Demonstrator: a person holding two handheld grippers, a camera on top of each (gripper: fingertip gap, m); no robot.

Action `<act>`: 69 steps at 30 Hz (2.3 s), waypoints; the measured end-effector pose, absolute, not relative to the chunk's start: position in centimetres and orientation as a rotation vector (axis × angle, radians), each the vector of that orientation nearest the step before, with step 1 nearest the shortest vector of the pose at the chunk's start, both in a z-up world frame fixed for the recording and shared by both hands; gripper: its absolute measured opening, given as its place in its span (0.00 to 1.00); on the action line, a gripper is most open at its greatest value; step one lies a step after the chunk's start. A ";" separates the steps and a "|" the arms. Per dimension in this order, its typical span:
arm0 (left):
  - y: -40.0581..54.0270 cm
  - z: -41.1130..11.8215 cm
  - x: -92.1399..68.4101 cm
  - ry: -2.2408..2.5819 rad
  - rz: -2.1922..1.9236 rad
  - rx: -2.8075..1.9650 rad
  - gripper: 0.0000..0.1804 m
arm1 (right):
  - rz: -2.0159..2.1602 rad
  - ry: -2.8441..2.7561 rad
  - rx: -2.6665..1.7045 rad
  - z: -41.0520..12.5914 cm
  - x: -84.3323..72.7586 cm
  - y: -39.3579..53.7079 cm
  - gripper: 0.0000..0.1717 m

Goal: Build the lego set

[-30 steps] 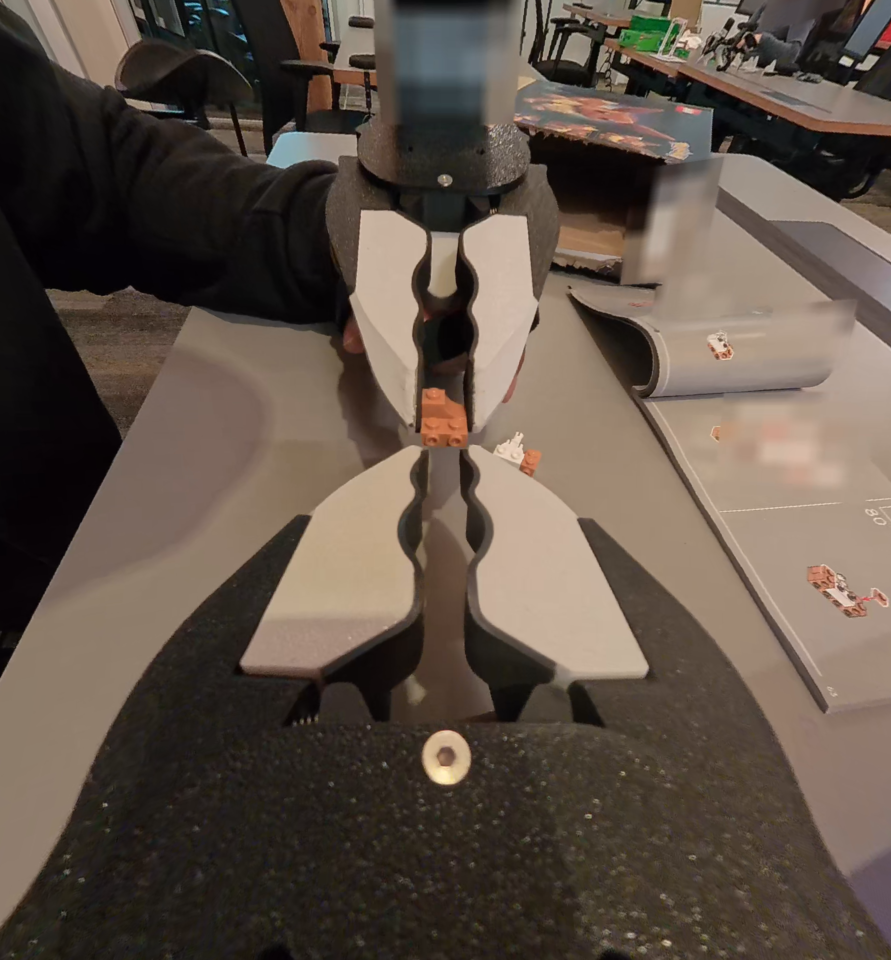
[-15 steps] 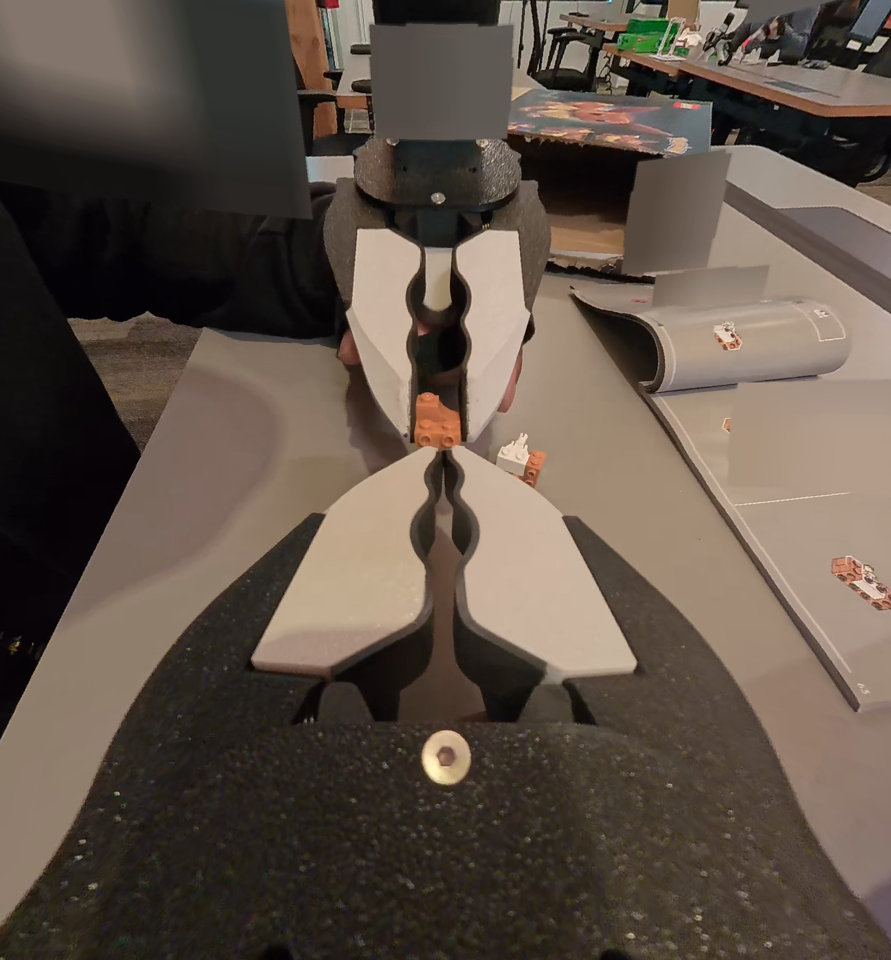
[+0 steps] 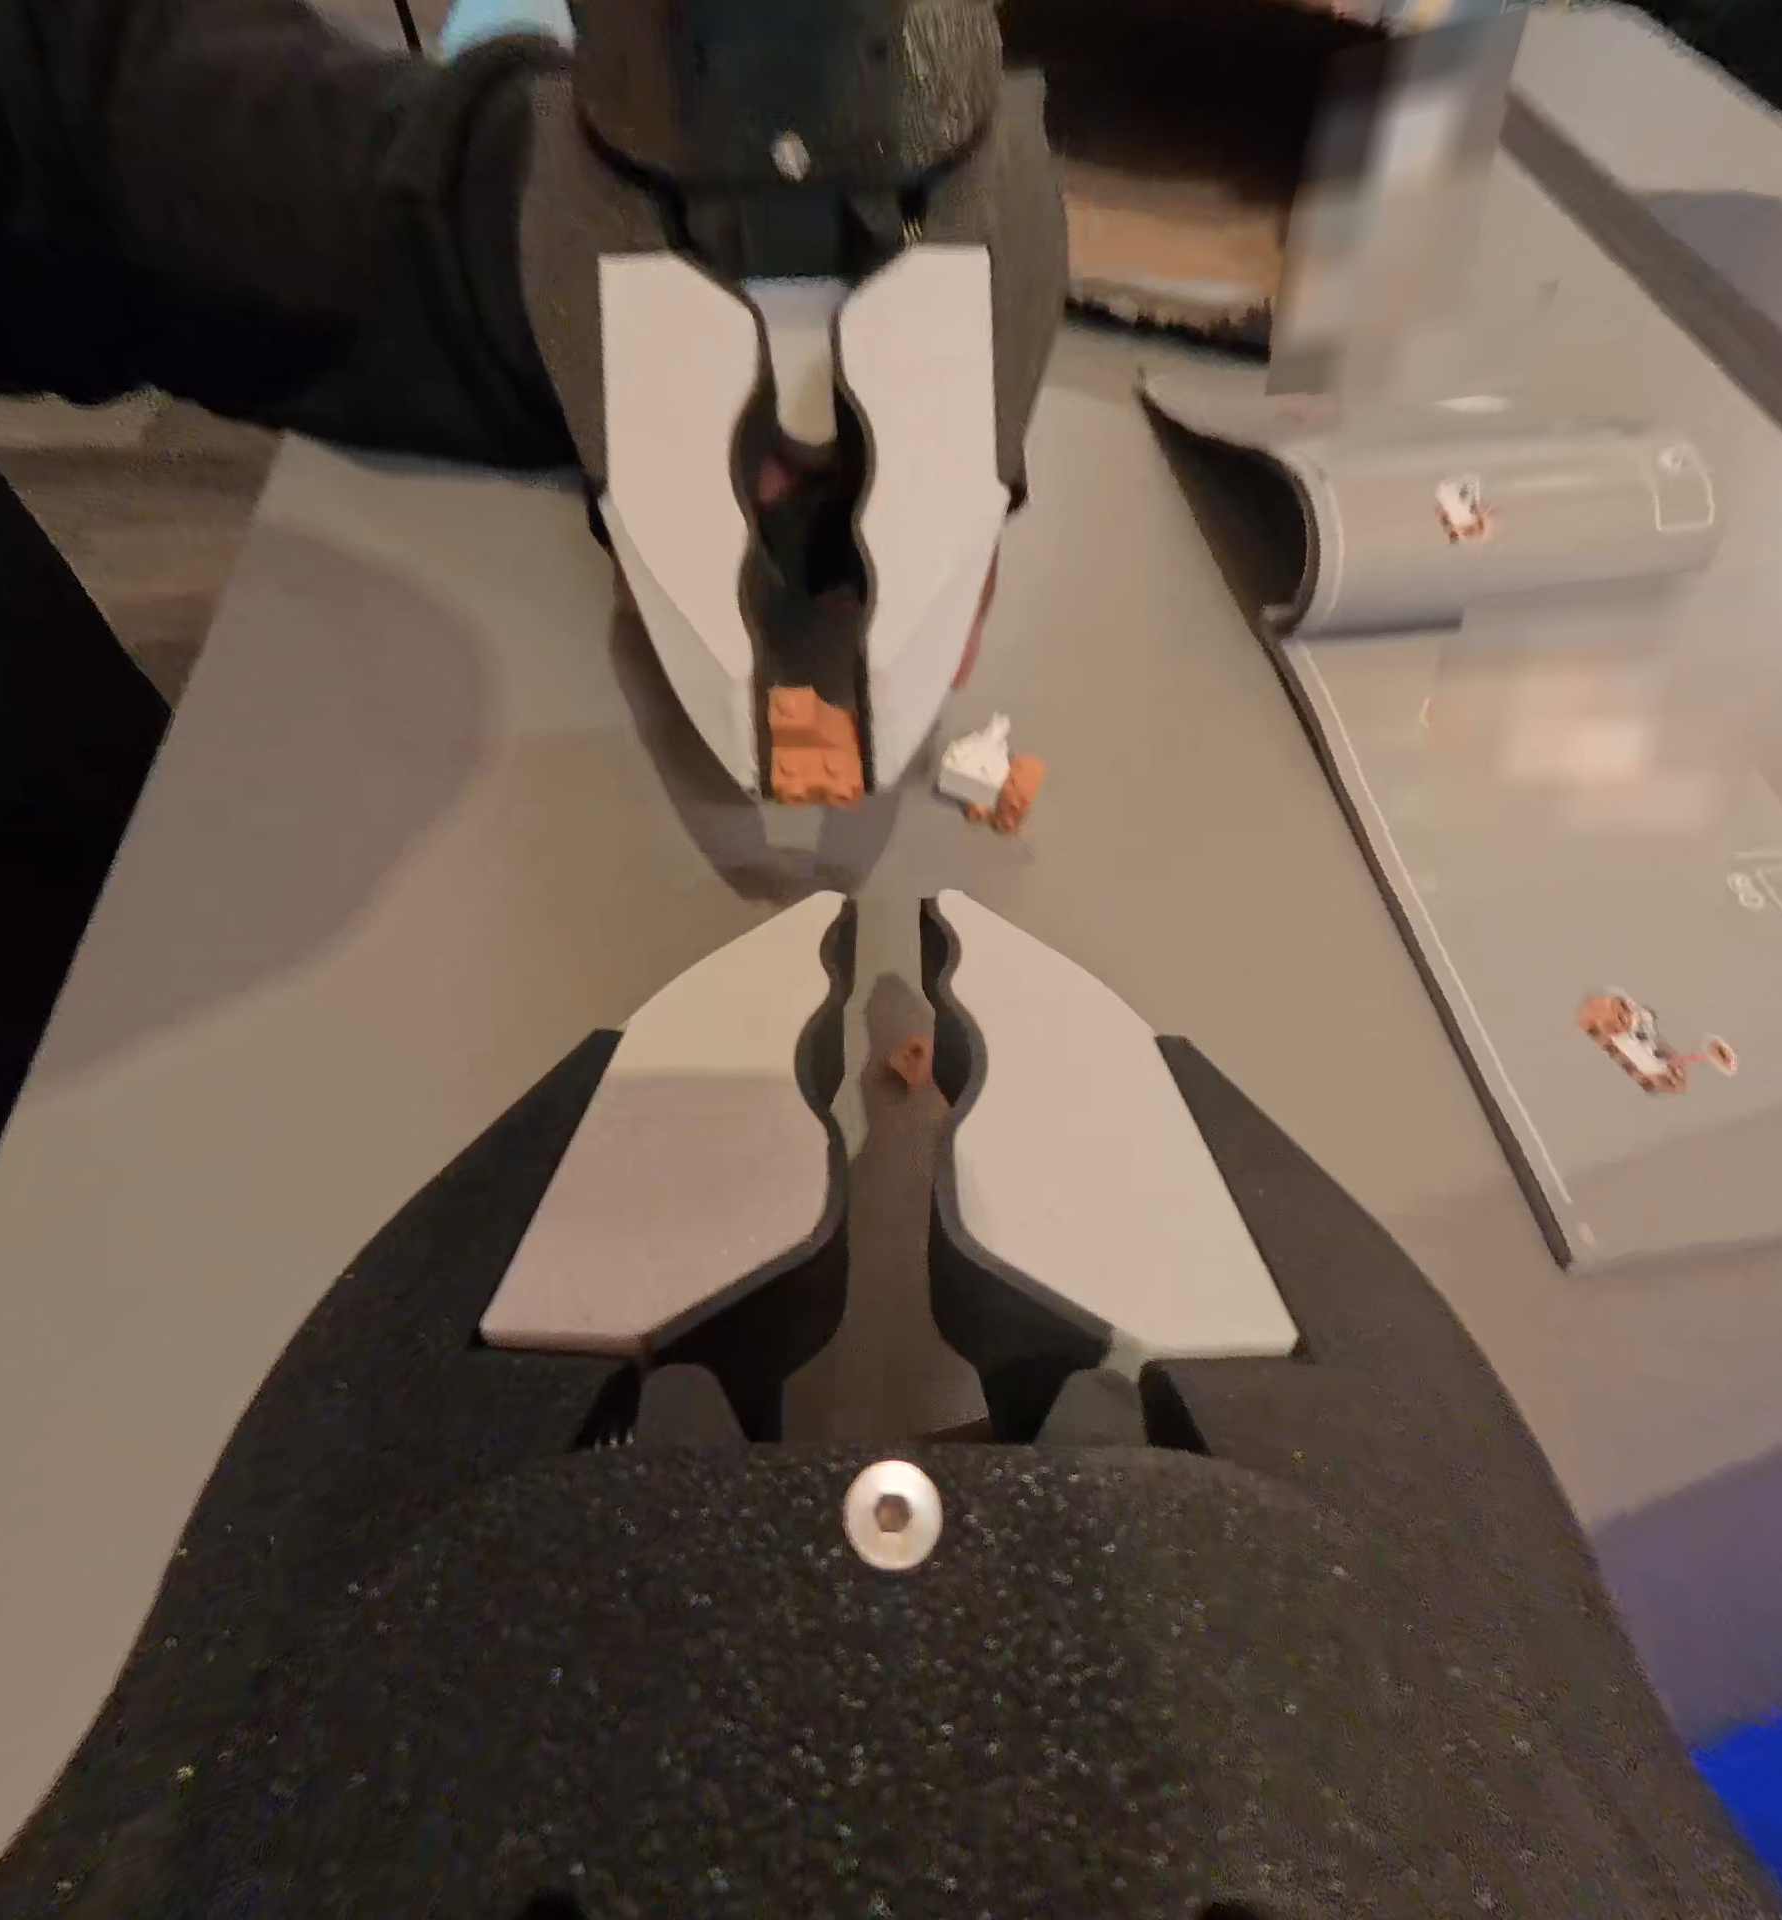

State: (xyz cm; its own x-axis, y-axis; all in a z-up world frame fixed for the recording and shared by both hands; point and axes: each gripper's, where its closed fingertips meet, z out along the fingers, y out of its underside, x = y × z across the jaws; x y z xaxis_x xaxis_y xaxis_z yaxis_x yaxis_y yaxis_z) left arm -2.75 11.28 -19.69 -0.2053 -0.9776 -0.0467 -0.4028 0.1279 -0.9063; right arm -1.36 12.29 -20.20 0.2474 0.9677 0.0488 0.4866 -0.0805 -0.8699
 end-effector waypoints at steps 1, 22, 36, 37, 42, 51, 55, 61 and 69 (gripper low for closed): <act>11.4 -20.0 -2.8 1.722 -1.024 -1.366 0.09 | 0.715 -1.372 -1.726 -20.6 -0.8 12.6 0.07; 11.2 -22.5 -2.9 1.828 -0.909 -1.446 0.09 | 0.581 -1.447 -1.931 -24.3 0.8 13.3 0.06; 11.1 -22.0 -3.0 1.815 -0.947 -1.433 0.09 | 0.590 -1.441 -1.913 -23.9 1.0 13.4 0.10; 11.1 -22.0 -3.1 1.815 -0.948 -1.433 0.09 | 0.587 -1.446 -1.916 -24.0 1.1 13.3 0.10; 11.1 -22.2 -3.1 1.817 -0.950 -1.439 0.09 | 0.527 -1.496 -1.934 -25.1 1.4 13.2 0.10; 11.2 -22.2 -3.2 1.813 -0.955 -1.444 0.09 | 0.597 -1.421 -1.937 -24.3 1.2 13.6 0.11; 11.2 -22.3 -3.2 1.816 -0.953 -1.446 0.09 | 0.567 -1.436 -1.929 -24.5 1.1 13.6 0.10; 11.2 -22.4 -3.1 1.815 -0.953 -1.449 0.09 | 0.570 -1.447 -1.932 -24.6 1.2 13.4 0.10; 11.3 -22.3 -3.2 1.814 -0.952 -1.453 0.09 | 0.545 -1.475 -1.944 -25.0 1.4 13.3 0.12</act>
